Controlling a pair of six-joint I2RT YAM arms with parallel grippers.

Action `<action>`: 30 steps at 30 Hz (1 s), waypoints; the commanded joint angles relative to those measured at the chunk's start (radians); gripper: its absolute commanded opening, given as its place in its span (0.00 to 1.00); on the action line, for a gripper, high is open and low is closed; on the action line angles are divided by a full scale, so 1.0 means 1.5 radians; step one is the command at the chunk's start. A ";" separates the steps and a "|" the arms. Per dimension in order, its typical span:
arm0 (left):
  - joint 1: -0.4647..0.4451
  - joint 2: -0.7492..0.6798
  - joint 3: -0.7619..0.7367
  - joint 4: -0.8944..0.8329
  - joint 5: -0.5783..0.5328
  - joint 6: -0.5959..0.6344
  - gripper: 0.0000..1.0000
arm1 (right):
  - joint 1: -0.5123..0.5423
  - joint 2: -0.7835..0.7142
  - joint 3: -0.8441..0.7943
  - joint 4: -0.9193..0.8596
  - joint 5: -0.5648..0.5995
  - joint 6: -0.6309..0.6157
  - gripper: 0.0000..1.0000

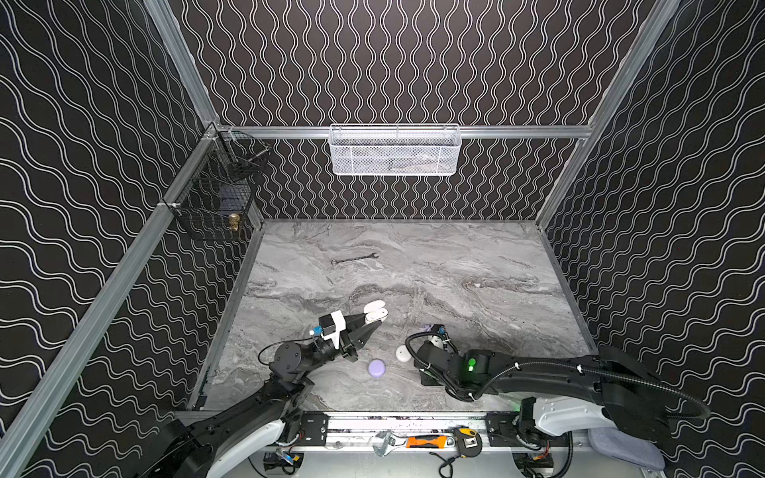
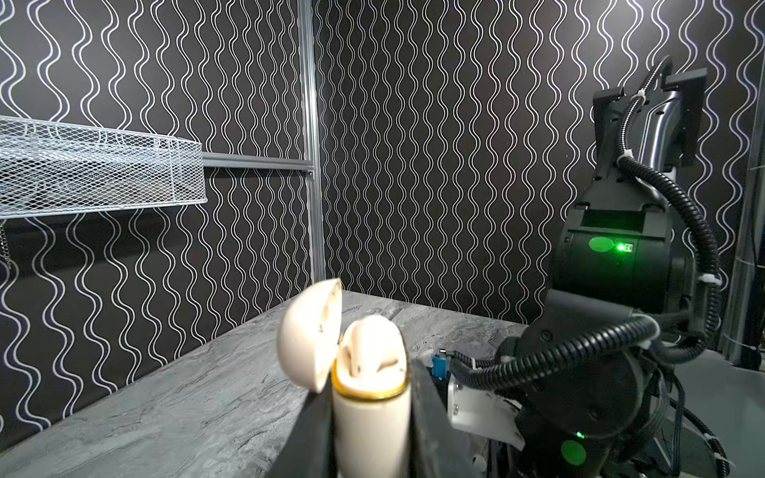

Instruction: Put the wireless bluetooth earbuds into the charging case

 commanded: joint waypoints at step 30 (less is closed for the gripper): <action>0.000 -0.020 0.006 -0.009 -0.009 0.010 0.00 | -0.041 0.174 0.065 -0.006 0.027 -0.066 0.00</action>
